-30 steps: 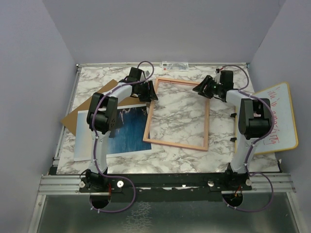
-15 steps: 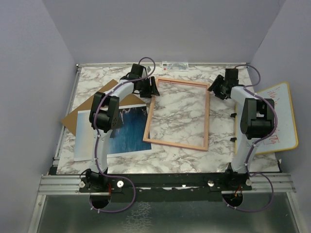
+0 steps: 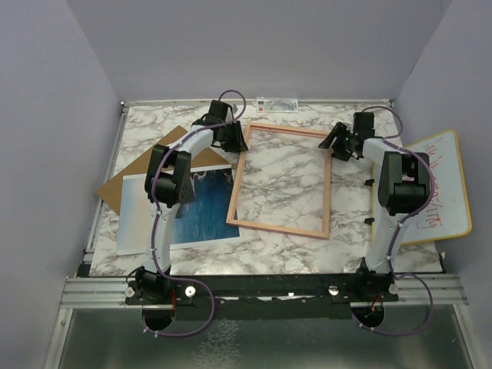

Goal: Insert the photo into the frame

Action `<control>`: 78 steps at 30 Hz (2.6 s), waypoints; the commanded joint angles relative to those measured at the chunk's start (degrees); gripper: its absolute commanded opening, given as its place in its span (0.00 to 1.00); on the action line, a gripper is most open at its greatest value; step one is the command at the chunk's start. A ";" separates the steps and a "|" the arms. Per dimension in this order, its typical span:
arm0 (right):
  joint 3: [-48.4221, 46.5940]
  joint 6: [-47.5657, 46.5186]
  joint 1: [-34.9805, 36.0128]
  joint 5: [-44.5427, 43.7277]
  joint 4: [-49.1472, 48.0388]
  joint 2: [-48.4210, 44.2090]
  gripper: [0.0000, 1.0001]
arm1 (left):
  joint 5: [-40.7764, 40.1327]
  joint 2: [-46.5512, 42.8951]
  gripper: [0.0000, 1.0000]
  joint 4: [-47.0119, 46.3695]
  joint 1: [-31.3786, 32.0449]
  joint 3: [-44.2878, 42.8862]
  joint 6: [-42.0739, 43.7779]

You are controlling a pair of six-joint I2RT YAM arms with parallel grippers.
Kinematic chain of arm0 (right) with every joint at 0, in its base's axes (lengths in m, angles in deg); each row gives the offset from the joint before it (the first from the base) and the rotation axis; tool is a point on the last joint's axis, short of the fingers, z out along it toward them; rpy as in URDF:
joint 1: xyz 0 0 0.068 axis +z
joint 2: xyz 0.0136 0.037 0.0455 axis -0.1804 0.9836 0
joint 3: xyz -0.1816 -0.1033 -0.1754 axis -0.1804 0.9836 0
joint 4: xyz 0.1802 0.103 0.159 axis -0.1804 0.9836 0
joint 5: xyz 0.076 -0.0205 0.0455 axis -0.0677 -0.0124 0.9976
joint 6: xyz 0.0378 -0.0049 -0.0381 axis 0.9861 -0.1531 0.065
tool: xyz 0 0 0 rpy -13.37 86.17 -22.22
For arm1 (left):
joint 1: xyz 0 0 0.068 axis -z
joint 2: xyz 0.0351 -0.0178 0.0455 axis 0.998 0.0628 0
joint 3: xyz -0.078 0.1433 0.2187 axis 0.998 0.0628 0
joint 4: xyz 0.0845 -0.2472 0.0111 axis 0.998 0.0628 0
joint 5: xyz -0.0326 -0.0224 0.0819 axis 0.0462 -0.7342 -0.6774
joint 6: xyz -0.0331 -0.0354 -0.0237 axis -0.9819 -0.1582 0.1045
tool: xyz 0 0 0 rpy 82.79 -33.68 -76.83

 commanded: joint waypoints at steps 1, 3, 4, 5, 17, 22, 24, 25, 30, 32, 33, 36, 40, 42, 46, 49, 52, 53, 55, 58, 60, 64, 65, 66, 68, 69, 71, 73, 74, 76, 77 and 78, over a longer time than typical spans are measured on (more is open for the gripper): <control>-0.90 -1.16 -0.71 10.24 -2.60 3.30 0.66 | -0.20 2.16 0.33 1.14 0.06 -1.33 0.59; -0.73 -1.01 -0.91 14.13 -3.76 4.04 0.67 | 1.10 2.55 0.30 1.18 0.04 -1.35 0.68; -0.51 -0.76 -0.96 16.28 -4.84 4.32 0.68 | 1.64 2.70 0.29 1.17 0.06 -1.35 0.69; -0.16 -0.55 -1.03 18.56 -6.04 4.54 0.68 | 2.28 2.86 0.28 1.22 0.06 -1.43 0.69; 6.71 13.25 -1.05 45.48 -29.85 3.45 0.79 | 3.41 5.41 0.25 2.20 -0.03 -3.06 -0.22; 6.80 12.67 -0.93 45.48 -25.54 2.47 0.80 | 3.54 6.00 0.25 2.20 0.03 -3.22 -1.07; 8.30 14.26 -0.91 46.44 -28.39 1.25 0.80 | 3.83 6.17 0.25 2.20 0.04 -3.20 -1.22; 9.25 15.53 -0.95 47.05 -30.35 0.63 0.79 | 4.10 6.19 0.25 2.20 0.03 -3.19 -1.31; 13.80 21.81 -0.72 49.86 -42.62 -2.59 0.78 | 4.65 5.98 0.25 2.14 0.06 -2.66 -1.60; 14.85 23.45 -0.48 50.31 -46.00 -3.24 0.78 | 4.57 5.62 0.25 2.13 0.06 -2.10 -1.60; 15.11 23.61 -0.29 49.90 -46.28 -3.47 0.78 | 4.36 5.41 0.25 2.13 0.06 -1.76 -1.53; 15.36 22.37 -0.06 47.06 -42.28 -3.29 0.77 | 3.78 4.86 0.23 2.15 0.14 -0.62 -1.38; 15.02 17.52 -0.08 40.15 -31.69 -2.35 0.73 | 3.04 3.74 0.19 2.20 0.10 1.09 -0.98; 15.39 16.24 -0.05 37.66 -28.78 -1.67 0.71 | 2.39 2.71 0.18 2.20 0.08 2.68 -0.67; 17.05 13.57 -0.02 33.81 -25.20 -1.43 0.69 | 1.55 0.07 0.16 2.18 0.10 6.10 -0.04; 18.58 12.31 -0.06 32.34 -23.82 -2.07 0.69 | 2.28 -1.86 0.15 2.11 0.19 8.41 0.56; 19.68 11.10 -0.06 30.19 -22.04 -3.00 0.68 | 2.99 -3.87 0.13 2.00 0.39 10.20 1.18; 19.94 10.78 -0.01 29.37 -21.33 -3.26 0.68 | 3.09 -4.54 0.12 2.02 0.48 10.70 1.29; 20.19 9.94 -0.07 28.25 -19.64 -3.49 0.67 | 3.07 -6.11 0.10 2.01 0.58 11.58 1.39; 20.62 8.62 0.01 27.22 -17.10 -3.61 0.66 | 2.44 -9.18 0.08 2.02 0.75 13.78 1.14; 21.35 8.14 0.13 26.12 -15.64 -4.21 0.64 | 1.61 -11.72 0.07 2.02 0.85 16.10 1.01; 22.04 7.03 0.56 20.44 -10.40 -7.09 0.61 | -0.15 -17.27 0.06 2.02 0.99 21.67 0.87; 21.73 6.80 0.67 18.18 -8.69 -7.91 0.61 | -0.77 -18.33 0.06 2.02 1.02 23.05 0.93; 21.25 6.77 0.70 15.29 -5.86 -8.50 0.61 | -1.56 -19.24 0.06 2.02 1.03 24.37 0.95; 20.03 6.61 0.70 9.97 -1.73 -9.58 0.65 | -3.64 -20.52 0.07 2.08 1.03 26.90 1.11; 19.40 6.55 0.70 7.27 0.00 -10.20 0.68 | -4.59 -20.92 0.09 2.07 1.03 27.78 1.25; 18.06 6.01 0.70 3.48 2.16 -11.58 0.72 | -5.80 -21.01 0.15 2.49 1.02 28.11 1.67; 16.42 5.02 0.70 0.92 3.83 -12.68 0.74 | -6.59 -20.85 0.24 3.56 1.03 26.66 2.12; 15.45 4.52 0.70 -0.97 4.67 -13.06 0.74 | -6.88 -20.96 0.28 3.74 0.97 25.76 2.30; 13.32 3.01 0.70 -2.27 5.45 -13.10 0.74 | -7.01 -20.90 0.36 3.78 1.01 23.77 2.36; 12.21 2.29 0.75 -2.42 5.95 -12.71 0.74 | -6.74 -20.65 0.40 3.88 0.96 22.60 2.36; 11.03 1.83 0.77 -2.34 6.34 -12.20 0.73 | -6.25 -20.31 0.43 3.87 1.00 21.43 2.29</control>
